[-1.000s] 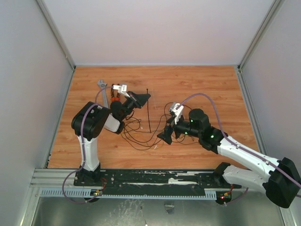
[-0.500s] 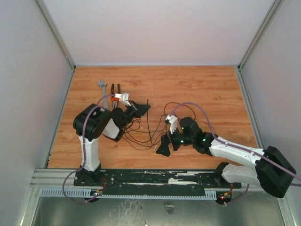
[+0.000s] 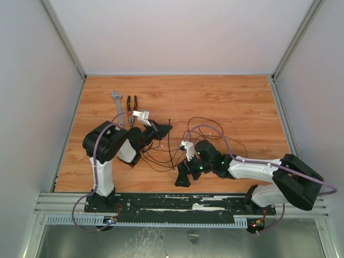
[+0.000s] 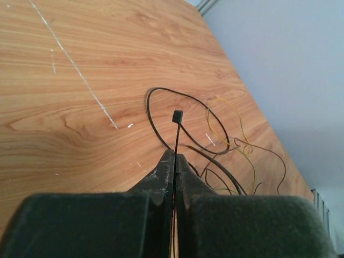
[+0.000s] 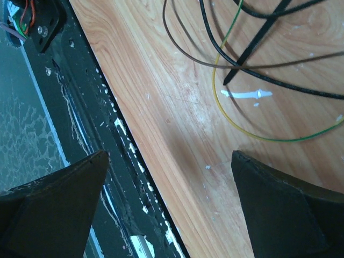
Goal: Zip-tie the wires
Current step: Tie the cable at the center of the board.
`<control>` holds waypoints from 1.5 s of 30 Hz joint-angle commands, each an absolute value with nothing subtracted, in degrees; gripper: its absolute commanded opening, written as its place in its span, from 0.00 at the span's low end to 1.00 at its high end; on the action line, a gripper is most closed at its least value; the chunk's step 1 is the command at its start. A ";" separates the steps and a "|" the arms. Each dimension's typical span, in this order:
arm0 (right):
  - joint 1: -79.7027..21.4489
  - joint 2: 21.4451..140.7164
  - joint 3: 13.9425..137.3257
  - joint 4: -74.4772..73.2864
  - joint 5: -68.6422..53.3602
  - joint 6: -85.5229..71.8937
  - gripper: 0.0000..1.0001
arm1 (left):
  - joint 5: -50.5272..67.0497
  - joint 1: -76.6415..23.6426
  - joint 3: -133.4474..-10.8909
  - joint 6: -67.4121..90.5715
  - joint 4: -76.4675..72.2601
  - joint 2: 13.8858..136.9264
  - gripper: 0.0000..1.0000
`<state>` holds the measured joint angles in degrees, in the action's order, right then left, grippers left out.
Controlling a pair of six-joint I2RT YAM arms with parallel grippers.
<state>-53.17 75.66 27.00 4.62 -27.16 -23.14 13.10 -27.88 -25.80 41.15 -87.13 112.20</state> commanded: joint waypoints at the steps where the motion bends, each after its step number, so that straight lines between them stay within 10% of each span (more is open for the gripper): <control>1: -53.78 77.84 27.12 7.73 -27.81 -22.74 0.99 | 12.04 -28.69 -25.15 38.24 -103.53 109.72 0.00; 45: -41.87 95.80 39.29 19.49 -25.87 -15.54 0.99 | 3.56 -34.24 -19.71 29.25 -100.37 107.51 0.00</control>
<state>-42.44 94.83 38.68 18.48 -27.70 -16.21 5.34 -33.65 -20.58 29.95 -87.20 107.13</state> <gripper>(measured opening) 0.992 0.017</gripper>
